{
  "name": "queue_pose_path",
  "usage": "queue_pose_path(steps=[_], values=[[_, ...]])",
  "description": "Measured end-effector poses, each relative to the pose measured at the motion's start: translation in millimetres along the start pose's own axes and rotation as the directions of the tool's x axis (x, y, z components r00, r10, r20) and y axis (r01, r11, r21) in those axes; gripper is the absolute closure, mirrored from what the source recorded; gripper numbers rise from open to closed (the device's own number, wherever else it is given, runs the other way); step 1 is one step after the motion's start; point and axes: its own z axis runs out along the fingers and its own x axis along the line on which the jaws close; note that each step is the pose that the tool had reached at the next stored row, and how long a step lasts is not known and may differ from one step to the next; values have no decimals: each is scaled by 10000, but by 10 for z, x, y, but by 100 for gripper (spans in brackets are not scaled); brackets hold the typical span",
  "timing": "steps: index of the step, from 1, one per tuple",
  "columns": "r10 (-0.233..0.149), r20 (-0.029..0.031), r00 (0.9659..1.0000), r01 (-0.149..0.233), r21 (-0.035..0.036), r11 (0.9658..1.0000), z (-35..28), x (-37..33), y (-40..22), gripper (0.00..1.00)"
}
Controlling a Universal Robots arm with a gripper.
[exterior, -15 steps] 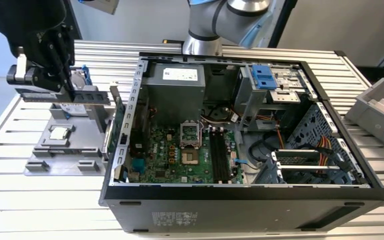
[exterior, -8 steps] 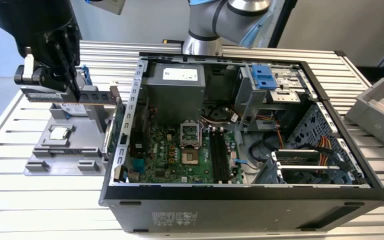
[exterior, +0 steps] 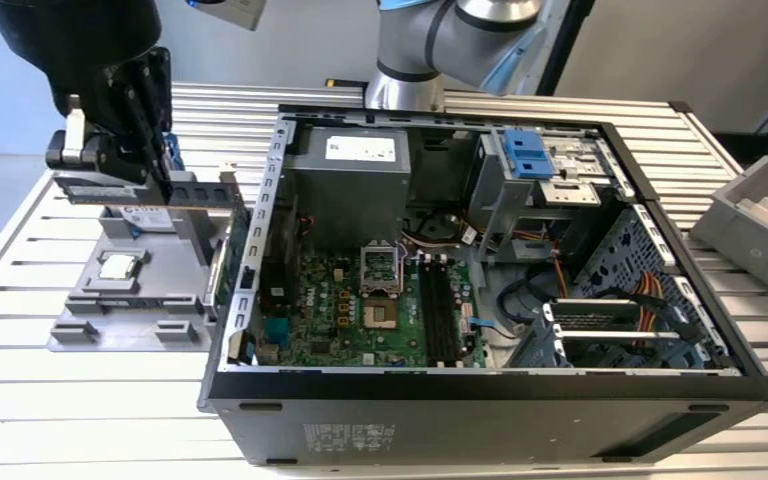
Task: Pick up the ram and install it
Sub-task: 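Pick up the ram and move it above insertion slot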
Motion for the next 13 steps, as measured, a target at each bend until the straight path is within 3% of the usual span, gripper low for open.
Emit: queue_pose_path(steps=[13], values=[[0,0,10000,0,0,10000,-5,-7,-192,100]])
